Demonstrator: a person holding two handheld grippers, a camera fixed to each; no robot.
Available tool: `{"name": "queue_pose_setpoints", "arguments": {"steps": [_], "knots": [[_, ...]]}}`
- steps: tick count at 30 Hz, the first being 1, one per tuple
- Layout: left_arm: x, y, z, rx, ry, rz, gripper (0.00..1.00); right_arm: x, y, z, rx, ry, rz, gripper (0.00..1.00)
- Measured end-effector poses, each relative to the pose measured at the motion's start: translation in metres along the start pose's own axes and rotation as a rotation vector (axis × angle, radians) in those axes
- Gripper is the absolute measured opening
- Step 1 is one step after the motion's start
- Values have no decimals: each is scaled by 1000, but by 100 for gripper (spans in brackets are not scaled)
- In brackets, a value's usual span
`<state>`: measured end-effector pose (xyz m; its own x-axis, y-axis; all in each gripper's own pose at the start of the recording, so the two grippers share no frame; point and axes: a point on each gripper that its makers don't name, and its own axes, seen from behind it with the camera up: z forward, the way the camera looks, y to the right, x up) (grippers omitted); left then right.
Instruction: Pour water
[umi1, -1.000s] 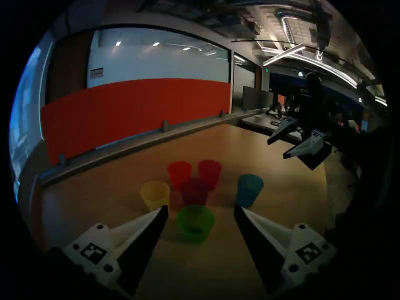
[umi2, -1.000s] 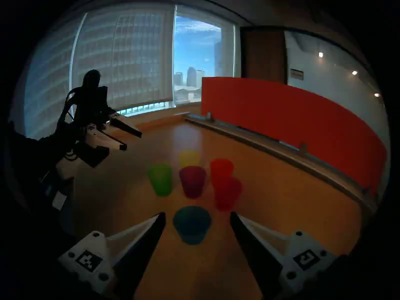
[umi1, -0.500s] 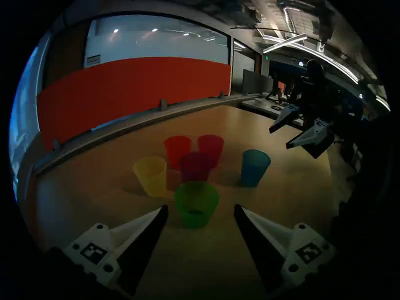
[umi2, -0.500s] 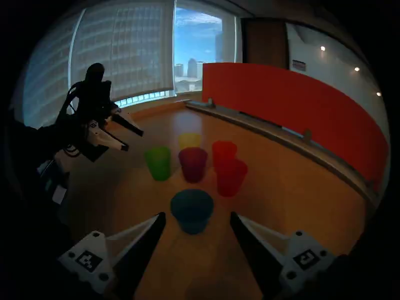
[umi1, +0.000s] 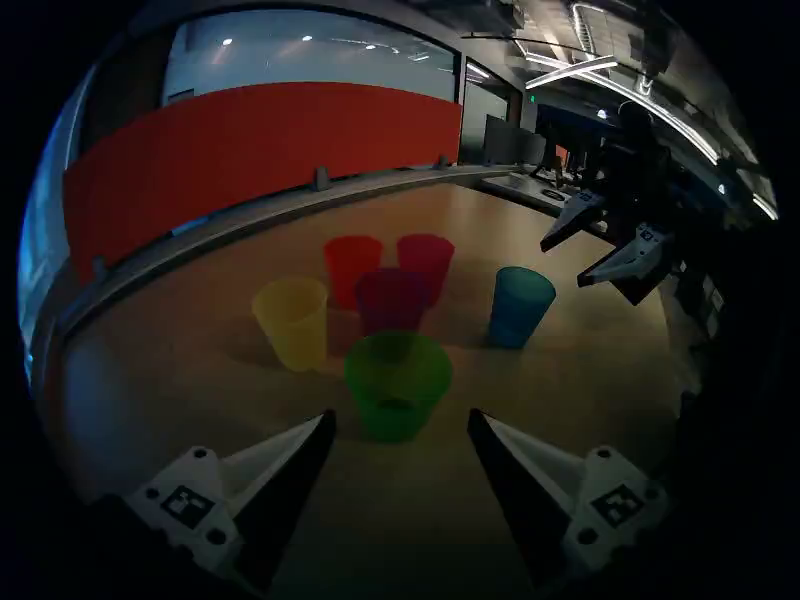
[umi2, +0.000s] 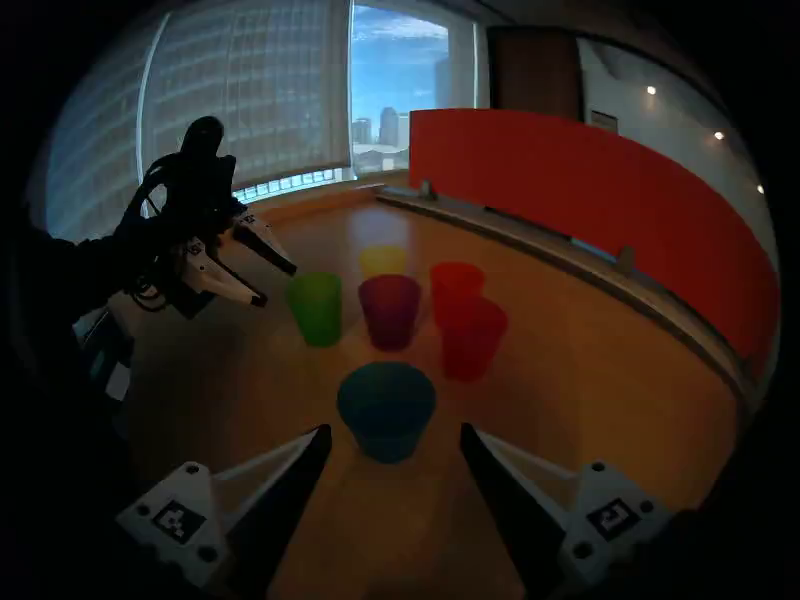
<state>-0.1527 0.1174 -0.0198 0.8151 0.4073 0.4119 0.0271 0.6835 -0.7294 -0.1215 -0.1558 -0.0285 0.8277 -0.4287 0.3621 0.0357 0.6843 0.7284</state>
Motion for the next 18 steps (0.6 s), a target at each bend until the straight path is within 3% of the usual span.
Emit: {"name": "queue_pose_setpoints", "arguments": {"steps": [18], "knots": [[-8, -5, 35, -16, -52, 32, 98, -13, -3, 30, 18, -46, -20, 100]]}}
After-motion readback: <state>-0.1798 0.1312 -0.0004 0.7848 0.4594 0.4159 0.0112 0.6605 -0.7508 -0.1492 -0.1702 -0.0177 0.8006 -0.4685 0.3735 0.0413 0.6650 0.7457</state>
